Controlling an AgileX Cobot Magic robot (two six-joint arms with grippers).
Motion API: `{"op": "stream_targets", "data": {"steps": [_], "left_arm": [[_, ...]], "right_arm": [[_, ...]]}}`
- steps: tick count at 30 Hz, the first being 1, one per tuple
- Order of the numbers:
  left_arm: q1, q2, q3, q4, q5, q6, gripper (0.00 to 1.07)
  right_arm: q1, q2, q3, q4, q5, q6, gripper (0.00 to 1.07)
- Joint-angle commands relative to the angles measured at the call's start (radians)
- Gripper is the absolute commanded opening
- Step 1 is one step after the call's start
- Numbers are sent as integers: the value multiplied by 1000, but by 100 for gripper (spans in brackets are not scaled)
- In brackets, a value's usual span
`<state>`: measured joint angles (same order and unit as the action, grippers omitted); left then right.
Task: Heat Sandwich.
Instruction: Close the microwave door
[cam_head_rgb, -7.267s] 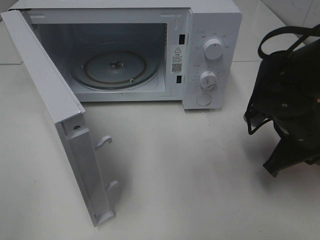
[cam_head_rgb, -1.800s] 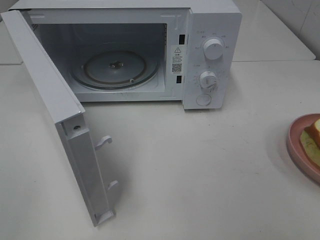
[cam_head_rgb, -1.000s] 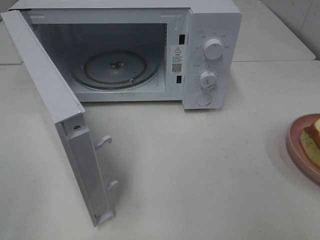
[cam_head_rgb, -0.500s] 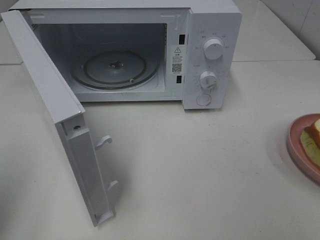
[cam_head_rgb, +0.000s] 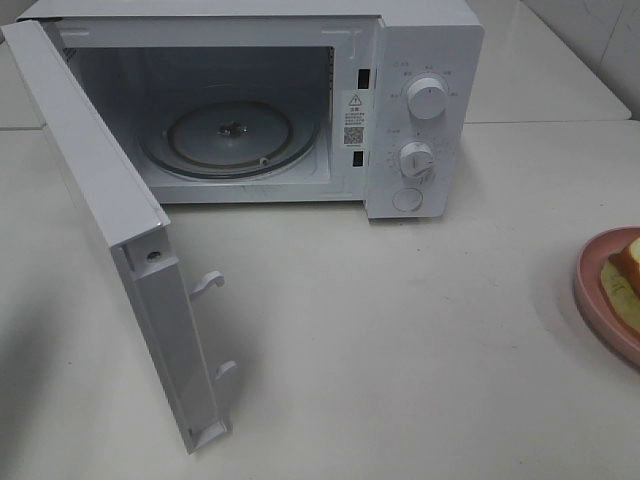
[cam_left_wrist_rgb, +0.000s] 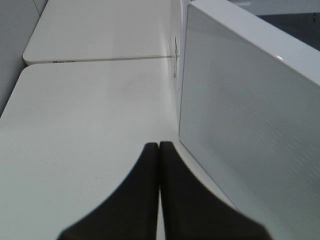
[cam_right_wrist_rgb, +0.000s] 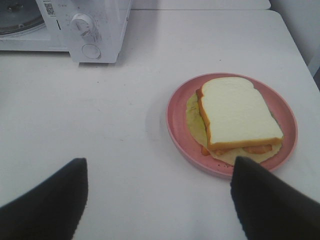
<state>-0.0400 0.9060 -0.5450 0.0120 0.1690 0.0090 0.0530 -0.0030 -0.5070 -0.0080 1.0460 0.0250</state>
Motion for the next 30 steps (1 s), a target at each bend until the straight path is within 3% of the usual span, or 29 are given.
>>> {"op": "stream_targets", "data": {"steps": [1,4,7,9,12,19,23,27,30], "left_arm": [[3,91,-5,-3,-156,2,0],[3,173,3,-4,-259,-1,0],[3,242,83,-2,-481,-2,0],[3,260,102,8,-535,-2,0],[3,330,172,82,-754,-4,0],[3,434,207,95,-903,-51,0],[3,483,208,182,-968,-53,0],[3,516,199,347,-1019,-175,0],[-21,540,178,403,-1039,-225,0]], "right_arm": [[-7,-27,1,0,-8,-7,76],[-7,-27,1,0,-8,-7,76],[-7,-27,1,0,-8,-7,76],[-7,-27,1,0,-8,-7,76],[-7,-27,1,0,-8,-7,76],[-7,-27,1,0,-8,-7,76],[-7,-27,1,0,-8,-7,76],[-7,-27,1,0,-8,-7,76],[-7,-27,1,0,-8,-7,76]]}}
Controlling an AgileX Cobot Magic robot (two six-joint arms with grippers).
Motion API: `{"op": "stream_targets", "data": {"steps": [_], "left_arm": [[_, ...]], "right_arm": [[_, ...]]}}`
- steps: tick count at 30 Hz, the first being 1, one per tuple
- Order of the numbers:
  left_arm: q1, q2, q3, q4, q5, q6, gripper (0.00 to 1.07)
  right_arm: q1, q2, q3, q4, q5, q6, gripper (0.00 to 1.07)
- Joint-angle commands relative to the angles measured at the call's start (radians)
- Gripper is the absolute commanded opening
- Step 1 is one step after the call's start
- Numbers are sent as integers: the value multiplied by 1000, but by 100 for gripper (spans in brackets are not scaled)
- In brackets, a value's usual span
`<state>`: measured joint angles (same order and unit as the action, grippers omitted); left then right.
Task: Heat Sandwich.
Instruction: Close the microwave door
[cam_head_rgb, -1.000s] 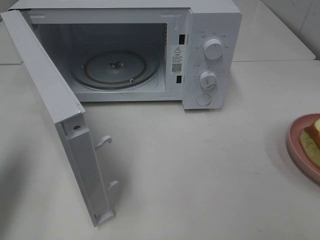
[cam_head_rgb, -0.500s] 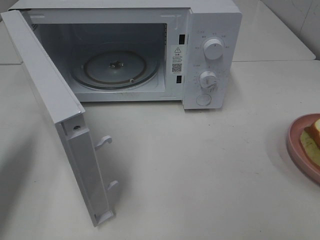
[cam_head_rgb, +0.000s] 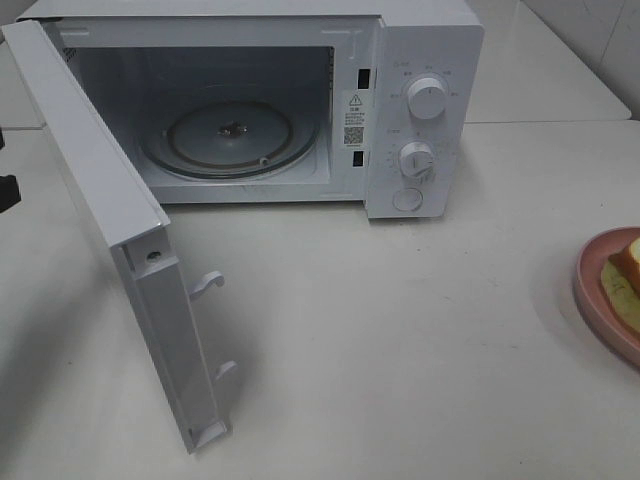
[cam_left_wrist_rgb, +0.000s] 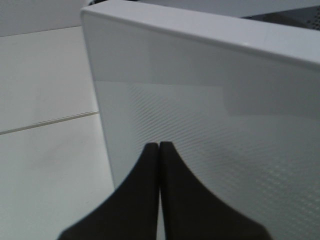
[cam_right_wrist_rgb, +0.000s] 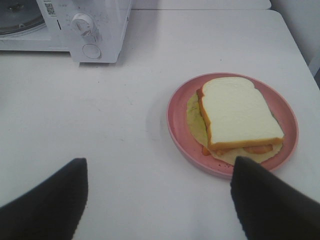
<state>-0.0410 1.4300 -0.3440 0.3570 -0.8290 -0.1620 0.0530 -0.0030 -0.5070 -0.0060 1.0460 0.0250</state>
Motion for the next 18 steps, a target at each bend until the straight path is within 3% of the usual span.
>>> {"op": "stream_targets", "data": {"steps": [1,16,18], "left_arm": [[-33,23,-30,56,-44,-56,0],[-294,140,-111,-163,-35,3,0],[-346,163,-134,-222,-32,47,0]], "right_arm": [[-7,-27,1,-2,-8,-7,76],[-7,-27,1,-2,-8,-7,76],[-7,-27,1,-2,-8,-7,76]]}}
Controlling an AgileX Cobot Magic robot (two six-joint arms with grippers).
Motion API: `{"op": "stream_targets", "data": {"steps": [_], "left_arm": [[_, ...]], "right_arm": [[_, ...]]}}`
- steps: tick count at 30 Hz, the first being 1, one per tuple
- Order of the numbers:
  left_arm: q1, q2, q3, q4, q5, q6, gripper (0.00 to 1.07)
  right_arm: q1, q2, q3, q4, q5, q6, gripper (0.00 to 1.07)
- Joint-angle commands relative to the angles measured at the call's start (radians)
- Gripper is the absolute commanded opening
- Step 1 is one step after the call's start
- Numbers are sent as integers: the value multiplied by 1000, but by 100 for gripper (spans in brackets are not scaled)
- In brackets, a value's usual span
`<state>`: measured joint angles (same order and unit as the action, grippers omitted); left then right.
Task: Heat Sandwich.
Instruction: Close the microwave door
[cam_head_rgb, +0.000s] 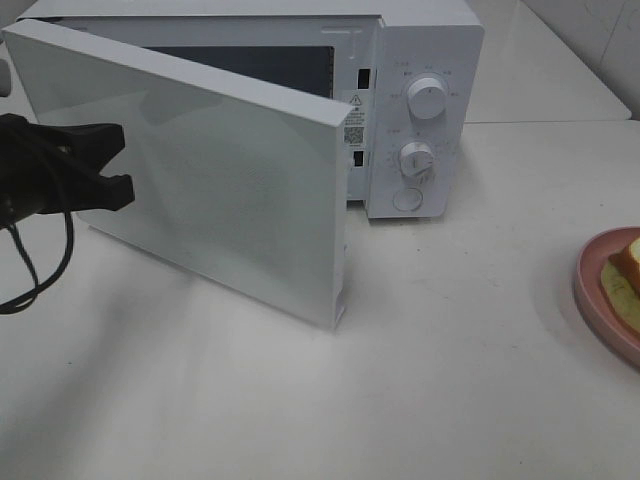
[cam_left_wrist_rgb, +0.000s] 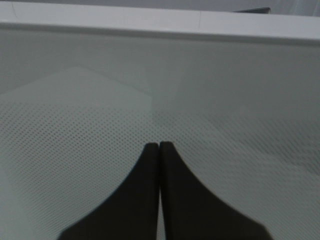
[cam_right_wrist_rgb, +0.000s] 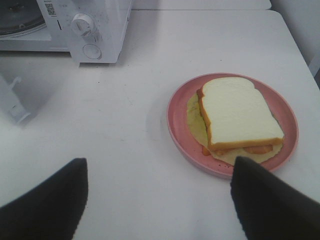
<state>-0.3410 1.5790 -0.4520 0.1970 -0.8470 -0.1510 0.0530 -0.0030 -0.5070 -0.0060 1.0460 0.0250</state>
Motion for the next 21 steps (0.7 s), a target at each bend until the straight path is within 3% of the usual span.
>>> {"op": "stream_targets", "data": {"steps": [1,11,21], "left_arm": [[-66,23,-35,-84,-7,54,0],[-216,100,-156,-259,52,175,0],[-302,164,-270,-398,95,277,0]], "right_arm": [[-7,-27,1,-2,-8,-7,76],[-7,-27,1,-2,-8,-5,76],[-7,-27,1,-2,-8,-5,76]]}}
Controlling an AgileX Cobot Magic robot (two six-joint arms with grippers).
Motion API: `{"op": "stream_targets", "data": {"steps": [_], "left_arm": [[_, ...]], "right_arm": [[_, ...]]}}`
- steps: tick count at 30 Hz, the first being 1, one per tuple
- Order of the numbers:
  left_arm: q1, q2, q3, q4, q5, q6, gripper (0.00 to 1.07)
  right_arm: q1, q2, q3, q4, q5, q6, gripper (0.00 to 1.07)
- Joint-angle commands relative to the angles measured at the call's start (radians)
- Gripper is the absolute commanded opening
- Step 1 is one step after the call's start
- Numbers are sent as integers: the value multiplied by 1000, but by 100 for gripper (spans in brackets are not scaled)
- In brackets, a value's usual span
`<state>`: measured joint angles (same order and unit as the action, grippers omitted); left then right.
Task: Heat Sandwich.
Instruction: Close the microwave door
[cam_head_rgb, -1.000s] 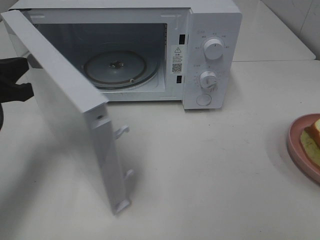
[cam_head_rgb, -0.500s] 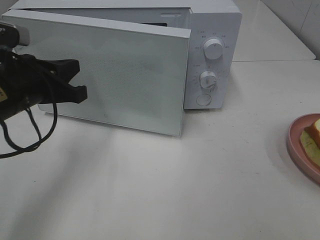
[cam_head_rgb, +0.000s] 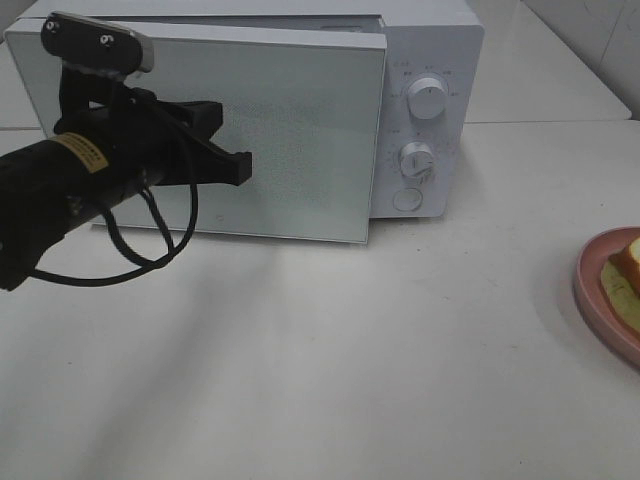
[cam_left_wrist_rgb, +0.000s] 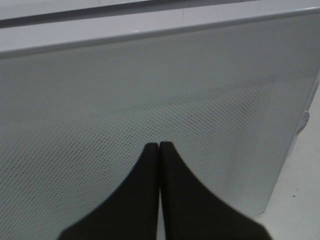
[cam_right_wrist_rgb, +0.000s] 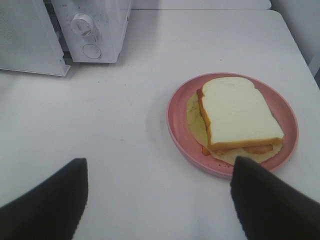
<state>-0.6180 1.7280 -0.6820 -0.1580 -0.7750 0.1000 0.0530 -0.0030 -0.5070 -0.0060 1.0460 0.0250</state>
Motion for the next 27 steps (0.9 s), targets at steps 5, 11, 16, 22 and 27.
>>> {"op": "stream_targets", "data": {"steps": [5,11,16,22,27], "left_arm": [[-54,56,-112,-72,38,53,0],[-76,113,-199,-87,80,53,0],[-86,159,-276,-99,107,69,0],[-87,205,-349,-136,132,92,0],[-87,237,-401,-158,145,112,0]], "right_arm": [[-7,-27,1,-3,-8,-5,76],[-7,-27,1,-3,-8,-5,76],[-7,-27,1,-3,-8,-5,76],[-7,-27,1,-3,-8,-5,76],[-7,-27,1,-3,-8,-5,76]]}}
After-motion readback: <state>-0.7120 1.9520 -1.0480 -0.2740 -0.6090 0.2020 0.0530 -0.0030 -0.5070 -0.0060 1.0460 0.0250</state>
